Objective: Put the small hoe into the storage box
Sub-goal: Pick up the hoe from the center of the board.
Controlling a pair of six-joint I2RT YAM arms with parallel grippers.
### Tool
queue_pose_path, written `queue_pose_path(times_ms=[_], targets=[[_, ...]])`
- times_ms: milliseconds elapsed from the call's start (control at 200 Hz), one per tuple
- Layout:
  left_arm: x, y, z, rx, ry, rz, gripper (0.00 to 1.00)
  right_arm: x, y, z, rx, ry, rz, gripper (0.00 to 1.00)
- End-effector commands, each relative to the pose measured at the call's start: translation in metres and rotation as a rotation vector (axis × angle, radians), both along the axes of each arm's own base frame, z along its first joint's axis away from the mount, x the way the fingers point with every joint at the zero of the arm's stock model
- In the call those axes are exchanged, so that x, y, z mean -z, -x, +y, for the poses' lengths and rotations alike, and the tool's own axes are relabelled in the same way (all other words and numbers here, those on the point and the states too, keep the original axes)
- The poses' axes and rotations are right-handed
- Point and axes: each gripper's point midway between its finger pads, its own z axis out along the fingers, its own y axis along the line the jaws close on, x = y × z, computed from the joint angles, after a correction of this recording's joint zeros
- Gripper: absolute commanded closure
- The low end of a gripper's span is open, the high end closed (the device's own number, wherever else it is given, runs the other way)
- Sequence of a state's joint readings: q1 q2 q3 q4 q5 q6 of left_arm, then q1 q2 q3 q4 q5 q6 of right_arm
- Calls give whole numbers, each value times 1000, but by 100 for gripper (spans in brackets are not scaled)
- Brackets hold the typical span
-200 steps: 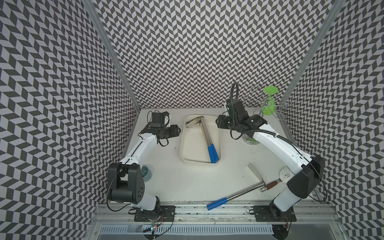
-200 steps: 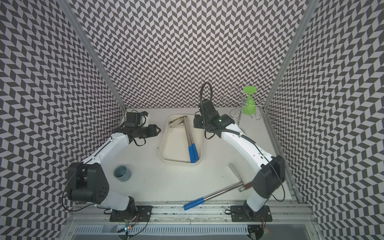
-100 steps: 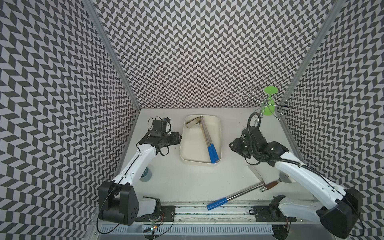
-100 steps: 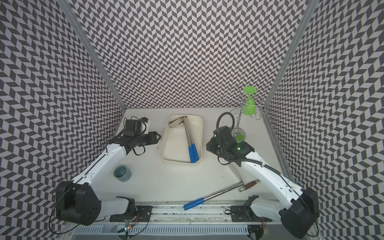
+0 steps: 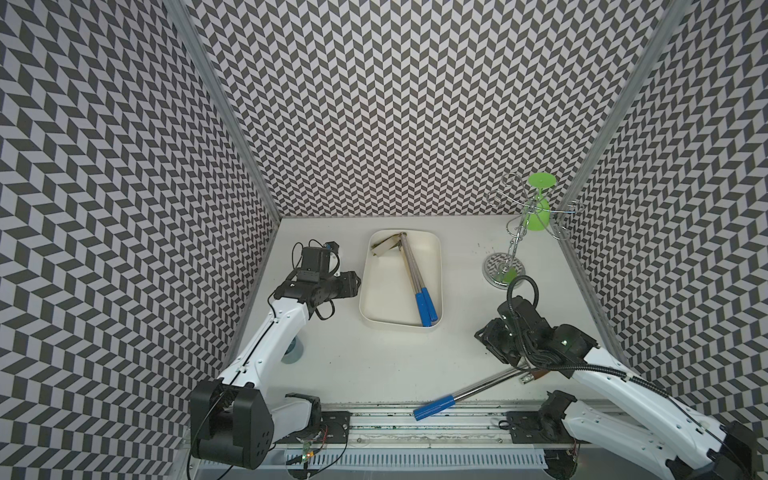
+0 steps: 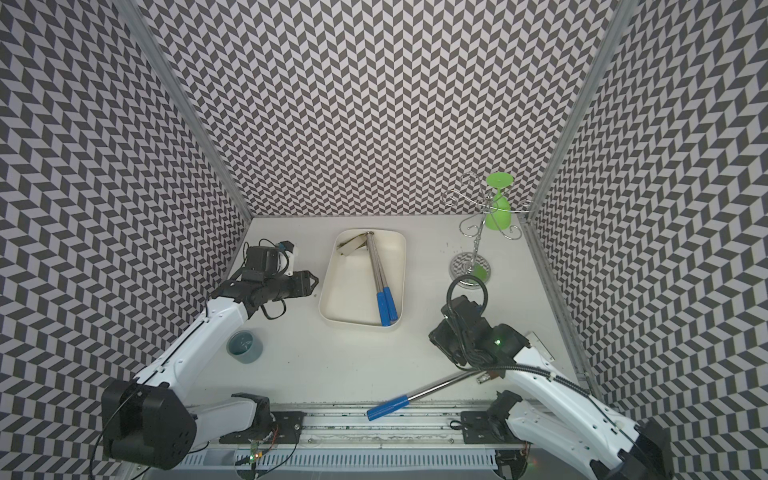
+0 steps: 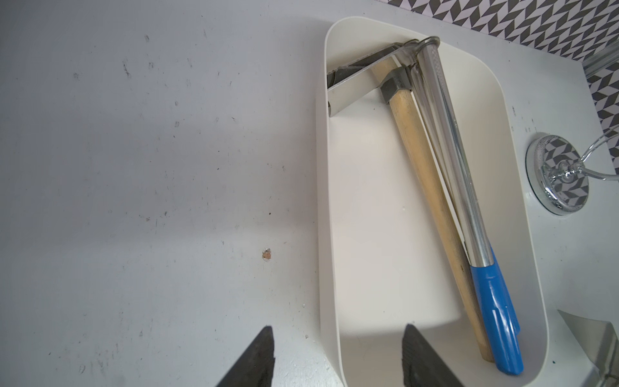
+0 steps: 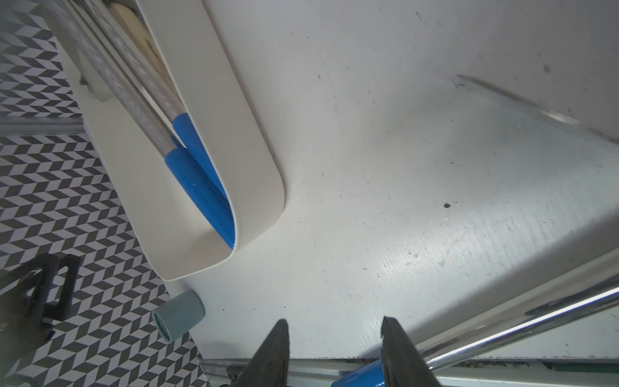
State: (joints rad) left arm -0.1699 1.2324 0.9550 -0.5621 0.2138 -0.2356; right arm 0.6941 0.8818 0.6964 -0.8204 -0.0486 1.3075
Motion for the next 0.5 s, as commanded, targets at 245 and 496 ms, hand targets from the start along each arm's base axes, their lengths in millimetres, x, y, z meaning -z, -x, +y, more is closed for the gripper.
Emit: queue_pose_path(times_ms=[245,496], targets=[[-4,-2,-5,13,25,-36,39,26,37,-28,48,75,137,55],[-6,-7,-5,6,30,-45,39,48,61,-37,69,94,253,55]])
